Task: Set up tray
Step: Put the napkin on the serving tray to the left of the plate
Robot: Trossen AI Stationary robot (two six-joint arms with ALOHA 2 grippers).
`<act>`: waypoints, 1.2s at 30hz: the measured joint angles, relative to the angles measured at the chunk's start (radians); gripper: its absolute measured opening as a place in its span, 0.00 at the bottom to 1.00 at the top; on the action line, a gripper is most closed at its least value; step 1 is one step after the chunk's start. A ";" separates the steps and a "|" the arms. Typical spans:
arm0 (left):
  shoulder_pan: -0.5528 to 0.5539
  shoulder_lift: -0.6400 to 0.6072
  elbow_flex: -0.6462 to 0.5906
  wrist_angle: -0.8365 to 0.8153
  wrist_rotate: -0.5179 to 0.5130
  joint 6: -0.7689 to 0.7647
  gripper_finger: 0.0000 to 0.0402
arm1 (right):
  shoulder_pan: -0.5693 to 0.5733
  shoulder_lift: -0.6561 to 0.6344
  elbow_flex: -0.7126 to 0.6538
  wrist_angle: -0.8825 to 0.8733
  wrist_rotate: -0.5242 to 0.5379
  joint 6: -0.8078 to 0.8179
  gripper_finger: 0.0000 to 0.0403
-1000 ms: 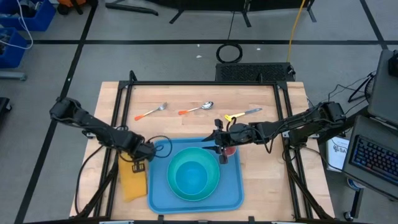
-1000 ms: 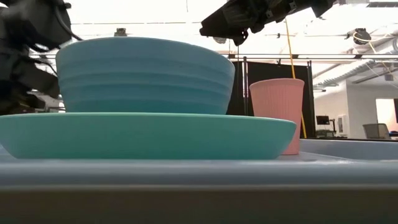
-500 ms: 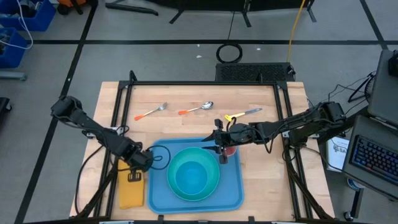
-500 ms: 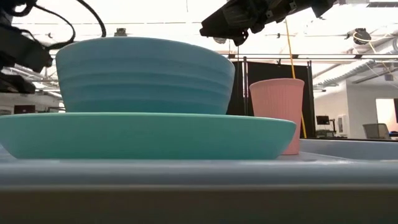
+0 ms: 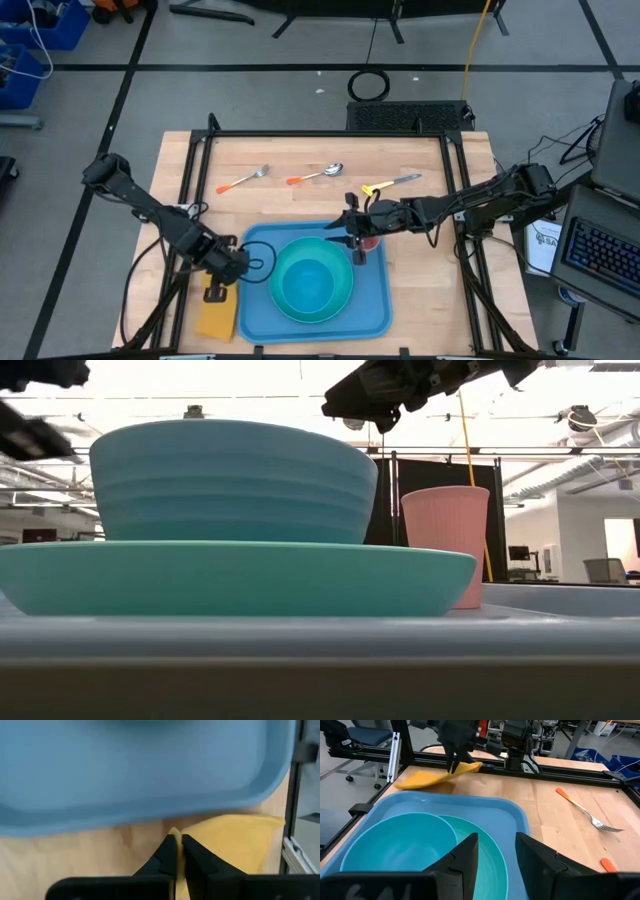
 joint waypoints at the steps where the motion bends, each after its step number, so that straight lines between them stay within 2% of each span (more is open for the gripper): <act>1: 0.004 0.000 0.009 0.001 -0.030 0.014 0.03 | 0.001 0.000 0.000 0.001 0.000 0.000 0.31; 7: 0.039 -0.001 0.016 0.002 -0.236 0.030 0.04 | 0.020 0.000 0.000 0.009 0.002 0.006 0.31; 10: 0.061 -0.001 0.016 0.007 -0.279 0.038 0.05 | 0.025 0.000 0.000 0.010 0.002 0.005 0.31; 22: 0.204 0.002 0.014 0.070 -0.260 0.062 0.04 | 0.026 0.000 0.000 0.011 0.003 0.003 0.31; 29: 0.272 0.050 -0.010 0.068 -0.247 0.053 0.03 | 0.026 0.000 0.000 0.011 0.003 -0.001 0.31; 36: 0.322 0.115 -0.070 0.202 -0.195 0.050 0.06 | 0.026 0.000 0.000 0.010 0.003 -0.001 0.31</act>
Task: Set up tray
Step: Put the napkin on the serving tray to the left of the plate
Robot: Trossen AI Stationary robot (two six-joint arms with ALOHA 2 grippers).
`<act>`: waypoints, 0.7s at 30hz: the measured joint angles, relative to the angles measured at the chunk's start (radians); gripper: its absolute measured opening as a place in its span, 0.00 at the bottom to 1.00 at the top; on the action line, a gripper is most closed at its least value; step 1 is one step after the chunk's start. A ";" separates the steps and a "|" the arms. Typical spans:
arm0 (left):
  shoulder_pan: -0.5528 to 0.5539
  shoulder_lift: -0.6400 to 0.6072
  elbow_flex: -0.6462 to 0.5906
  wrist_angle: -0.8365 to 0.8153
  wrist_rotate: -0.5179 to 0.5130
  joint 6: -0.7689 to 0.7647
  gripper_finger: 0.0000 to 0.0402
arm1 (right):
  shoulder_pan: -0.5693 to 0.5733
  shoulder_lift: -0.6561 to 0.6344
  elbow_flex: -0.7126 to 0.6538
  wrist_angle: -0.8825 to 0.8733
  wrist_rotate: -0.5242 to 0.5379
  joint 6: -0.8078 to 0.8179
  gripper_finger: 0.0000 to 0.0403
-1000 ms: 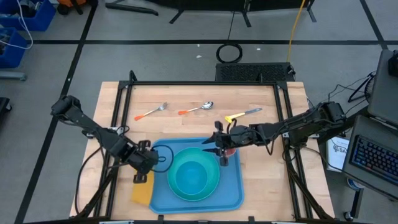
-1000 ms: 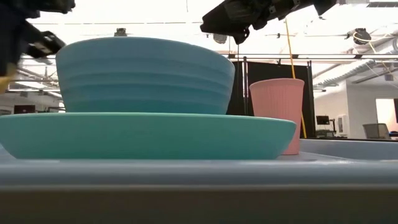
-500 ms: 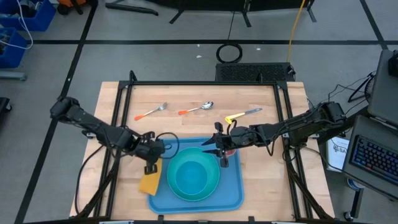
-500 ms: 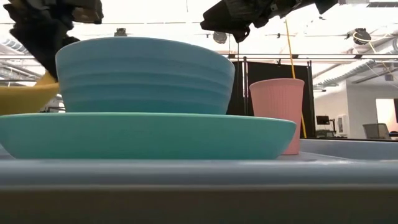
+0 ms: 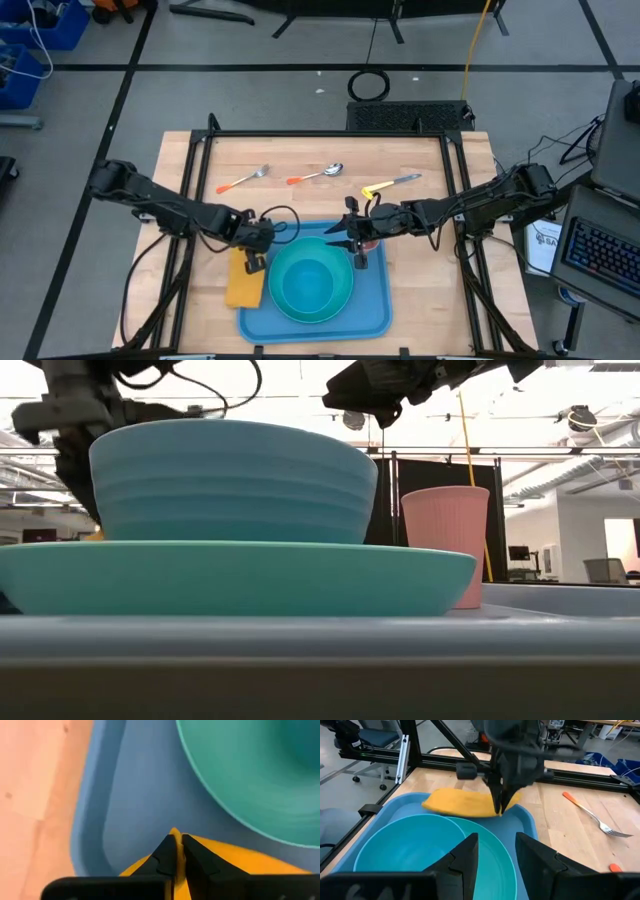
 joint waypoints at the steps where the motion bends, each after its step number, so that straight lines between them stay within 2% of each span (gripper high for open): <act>1: 0.006 0.012 -0.002 0.010 0.003 0.000 0.06 | 0.000 0.000 0.000 0.000 0.000 0.000 0.31; 8: 0.050 0.083 -0.006 0.032 0.010 -0.003 0.03 | 0.000 0.000 0.000 0.002 0.000 0.000 0.31; 13: 0.066 0.127 -0.006 0.097 0.062 0.014 0.10 | 0.000 0.000 0.000 -0.002 0.000 0.000 0.31; 18: 0.065 0.142 -0.006 0.115 0.050 0.030 0.08 | 0.000 0.000 0.000 -0.004 0.000 0.000 0.31; 21: 0.065 0.134 -0.006 0.120 0.005 0.011 0.06 | 0.000 0.000 0.000 -0.004 0.000 0.000 0.31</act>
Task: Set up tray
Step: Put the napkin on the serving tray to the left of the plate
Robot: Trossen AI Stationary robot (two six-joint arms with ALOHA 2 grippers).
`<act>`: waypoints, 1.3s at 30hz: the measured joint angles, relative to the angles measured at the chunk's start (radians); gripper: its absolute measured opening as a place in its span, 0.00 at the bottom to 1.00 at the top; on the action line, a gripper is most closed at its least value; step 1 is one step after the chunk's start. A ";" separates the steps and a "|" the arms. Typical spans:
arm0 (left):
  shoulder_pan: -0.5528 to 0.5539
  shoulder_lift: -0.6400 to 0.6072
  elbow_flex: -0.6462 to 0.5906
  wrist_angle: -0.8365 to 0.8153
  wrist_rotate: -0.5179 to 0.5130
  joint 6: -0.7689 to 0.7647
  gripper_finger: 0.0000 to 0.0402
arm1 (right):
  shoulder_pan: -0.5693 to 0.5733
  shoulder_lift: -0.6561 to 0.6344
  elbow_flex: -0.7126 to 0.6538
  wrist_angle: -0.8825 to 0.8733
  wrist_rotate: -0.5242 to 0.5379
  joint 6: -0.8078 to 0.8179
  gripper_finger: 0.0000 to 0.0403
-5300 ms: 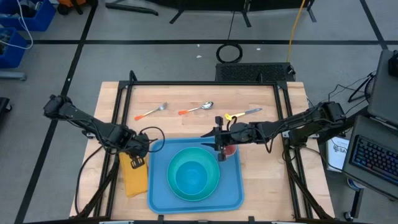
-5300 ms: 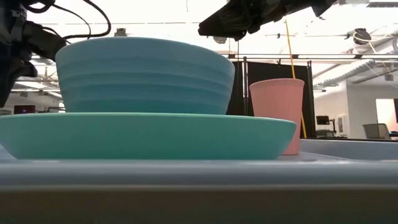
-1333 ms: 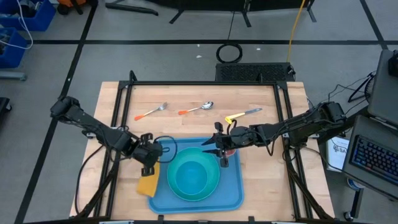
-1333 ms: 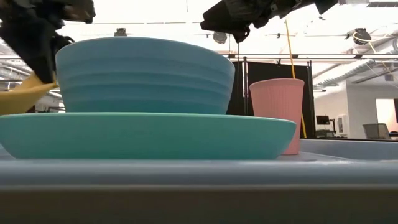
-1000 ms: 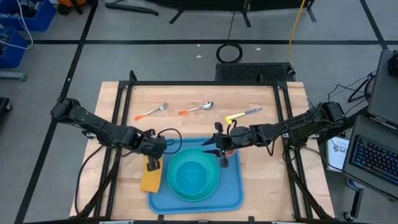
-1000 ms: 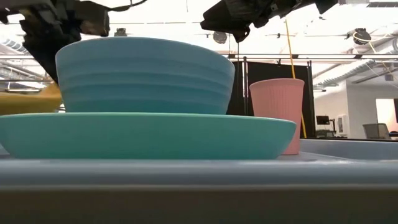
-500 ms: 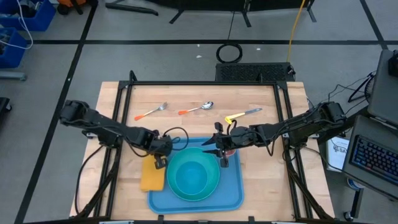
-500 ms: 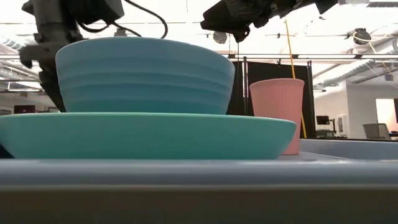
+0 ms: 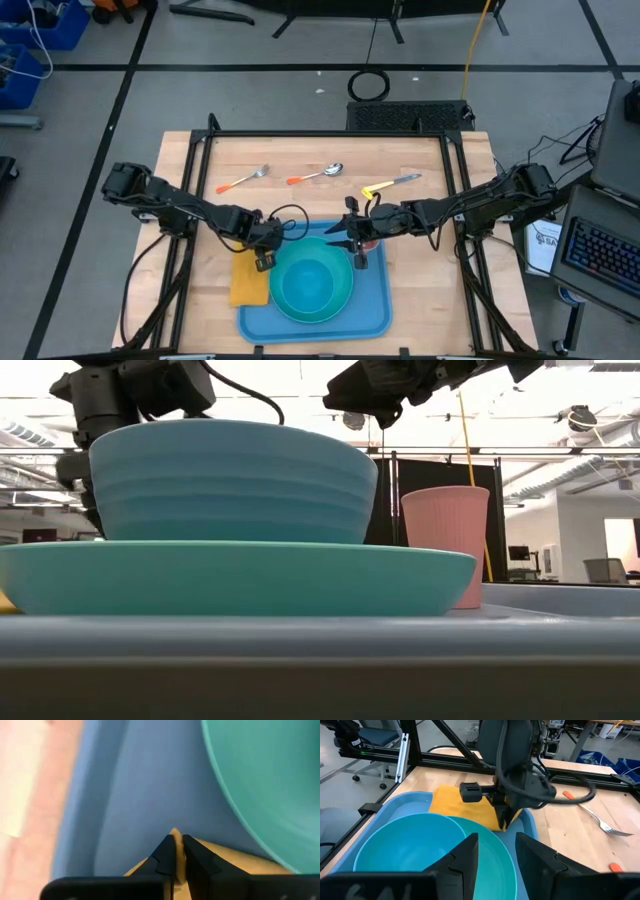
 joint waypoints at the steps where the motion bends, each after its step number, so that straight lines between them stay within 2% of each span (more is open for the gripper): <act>1: 0.000 -0.002 0.000 0.003 -0.017 -0.004 0.06 | 0.000 0.000 0.000 0.000 0.000 0.000 0.31; 5: 0.000 -0.007 0.000 -0.001 -0.056 -0.010 0.12 | 0.000 0.000 0.000 0.000 0.000 0.000 0.31; 13: -0.001 -0.007 0.000 -0.002 -0.051 0.007 0.26 | 0.000 0.000 0.000 0.000 0.000 0.006 0.31; 20: -0.002 -0.007 0.000 -0.003 -0.032 0.019 0.30 | 0.000 0.000 0.000 -0.001 0.000 0.007 0.31; 29: -0.037 -0.077 0.001 -0.060 -0.212 0.001 0.30 | 0.000 0.000 -0.004 0.006 0.000 0.007 0.31; 31: -0.050 -0.105 0.001 -0.086 -0.189 -0.033 0.30 | 0.000 0.000 -0.015 0.019 0.000 0.008 0.31; 39: -0.157 -0.182 0.001 -0.129 0.043 -0.176 0.30 | 0.000 0.000 -0.054 0.077 0.000 0.008 0.31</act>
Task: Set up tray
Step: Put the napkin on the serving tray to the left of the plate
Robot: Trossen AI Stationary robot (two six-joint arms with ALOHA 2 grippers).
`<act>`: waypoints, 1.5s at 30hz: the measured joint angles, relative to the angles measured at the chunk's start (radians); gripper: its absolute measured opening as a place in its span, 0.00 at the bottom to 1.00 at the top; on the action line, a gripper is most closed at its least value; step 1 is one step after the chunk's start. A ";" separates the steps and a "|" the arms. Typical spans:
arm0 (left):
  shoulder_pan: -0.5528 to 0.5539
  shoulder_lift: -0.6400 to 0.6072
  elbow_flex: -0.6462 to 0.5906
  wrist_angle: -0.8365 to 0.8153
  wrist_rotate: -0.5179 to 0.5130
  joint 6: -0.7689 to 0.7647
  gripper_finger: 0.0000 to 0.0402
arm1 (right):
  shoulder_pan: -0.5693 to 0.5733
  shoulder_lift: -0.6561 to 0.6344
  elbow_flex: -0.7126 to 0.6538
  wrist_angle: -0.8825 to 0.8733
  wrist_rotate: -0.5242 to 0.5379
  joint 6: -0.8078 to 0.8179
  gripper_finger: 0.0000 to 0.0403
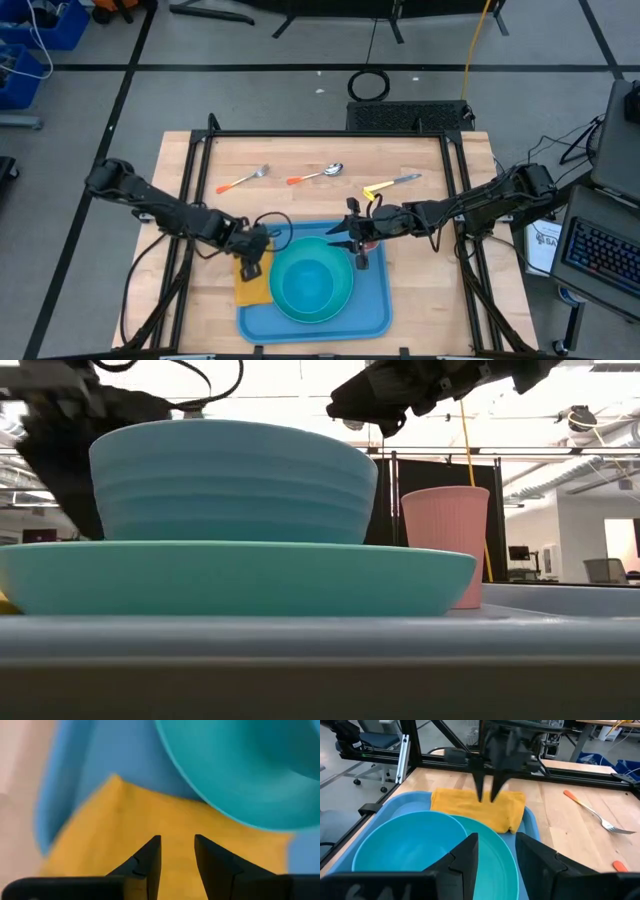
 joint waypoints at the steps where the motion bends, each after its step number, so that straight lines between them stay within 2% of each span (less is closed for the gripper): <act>1: -0.017 -0.004 0.000 0.000 0.017 -0.018 0.30 | 0.000 0.000 0.000 0.001 0.000 0.000 0.31; 5: -0.095 0.000 0.000 0.002 0.025 -0.060 0.30 | 0.000 0.000 0.000 0.012 0.000 0.000 0.31; 10: -0.162 0.022 0.000 0.090 0.017 -0.074 0.29 | 0.000 0.000 0.000 0.023 0.000 0.000 0.31; 13: -0.193 0.046 0.000 0.130 0.013 -0.094 0.22 | 0.000 0.000 0.000 0.028 0.000 0.000 0.31; 18: -0.197 0.100 0.000 0.134 0.003 -0.114 0.03 | 0.000 0.000 0.000 0.034 0.000 0.000 0.31; 36: -0.173 0.259 0.000 0.327 0.041 -0.041 0.01 | 0.000 0.000 0.000 0.036 -0.002 0.000 0.31; 45: -0.160 0.332 0.005 0.427 0.096 -0.023 0.01 | 0.000 0.000 0.000 0.036 -0.003 0.000 0.31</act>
